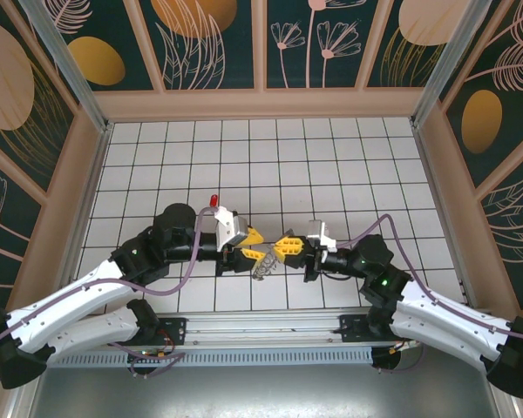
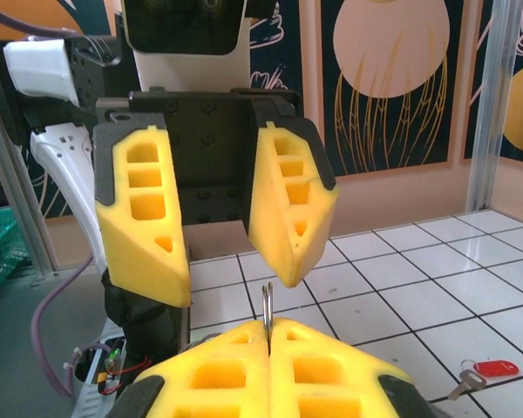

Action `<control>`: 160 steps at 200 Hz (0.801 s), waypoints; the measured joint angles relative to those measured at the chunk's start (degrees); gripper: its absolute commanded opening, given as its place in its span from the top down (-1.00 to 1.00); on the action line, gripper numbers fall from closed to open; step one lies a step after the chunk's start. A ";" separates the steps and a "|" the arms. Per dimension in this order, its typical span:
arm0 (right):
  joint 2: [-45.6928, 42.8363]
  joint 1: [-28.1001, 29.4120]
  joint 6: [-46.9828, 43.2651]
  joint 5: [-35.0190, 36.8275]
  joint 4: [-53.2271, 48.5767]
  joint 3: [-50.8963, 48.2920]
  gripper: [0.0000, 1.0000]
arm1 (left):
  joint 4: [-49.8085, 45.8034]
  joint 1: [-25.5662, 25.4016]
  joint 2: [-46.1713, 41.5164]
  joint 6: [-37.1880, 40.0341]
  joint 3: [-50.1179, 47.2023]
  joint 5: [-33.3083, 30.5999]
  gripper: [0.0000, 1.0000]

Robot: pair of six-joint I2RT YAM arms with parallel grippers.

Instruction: Put the keys on the keyring

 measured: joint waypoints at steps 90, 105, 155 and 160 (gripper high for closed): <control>0.04 -0.76 3.43 -2.38 7.54 -3.37 1.00 | 3.21 0.00 1.95 0.11 -0.11 2.54 0.54; 0.28 -1.11 4.02 -2.89 8.96 -3.98 1.00 | 3.61 0.00 2.12 0.11 -0.22 2.71 0.56; 1.18 -1.29 5.29 -3.13 11.74 -4.42 1.00 | 4.90 0.00 3.21 0.04 -0.66 3.96 0.57; 1.20 -1.29 5.31 -3.17 11.96 -4.42 1.00 | 5.09 0.00 3.39 -0.02 -0.66 4.07 0.58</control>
